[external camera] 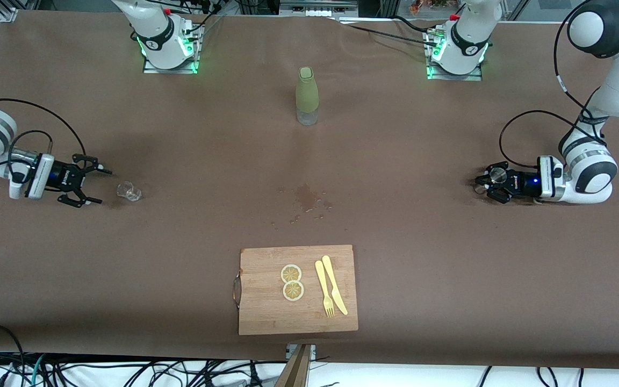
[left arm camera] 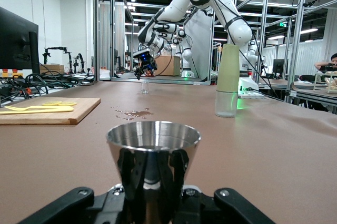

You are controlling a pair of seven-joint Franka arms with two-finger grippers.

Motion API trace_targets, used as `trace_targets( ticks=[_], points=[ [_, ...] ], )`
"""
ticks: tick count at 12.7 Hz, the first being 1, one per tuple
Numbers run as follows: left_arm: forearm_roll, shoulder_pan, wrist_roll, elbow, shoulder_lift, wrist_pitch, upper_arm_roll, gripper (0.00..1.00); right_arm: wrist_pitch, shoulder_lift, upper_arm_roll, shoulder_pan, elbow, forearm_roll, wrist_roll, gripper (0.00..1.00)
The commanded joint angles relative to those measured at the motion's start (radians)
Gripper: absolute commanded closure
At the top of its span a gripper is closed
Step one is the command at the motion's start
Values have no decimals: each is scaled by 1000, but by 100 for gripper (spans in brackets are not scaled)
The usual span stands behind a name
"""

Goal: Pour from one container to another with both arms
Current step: 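Set down the beaker with the right gripper while the left gripper sets down the jigger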

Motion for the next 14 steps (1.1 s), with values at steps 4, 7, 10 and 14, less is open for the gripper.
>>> trace_targets(
  ticks=[4,7,10,14],
  points=[
    [26,2,55,29,20,-33,4,80,48,-278,-10,102,-23,-377,535,0],
    [26,1,63,29,20,-38,10,27,58,-361,14,148,-22,-529,785,0],
    [28,-1,67,31,20,-45,15,0,69,-440,106,171,-22,-702,1105,0],
    [29,-13,66,58,20,-61,54,0,68,-481,213,200,-8,-830,1506,0]
  ],
)
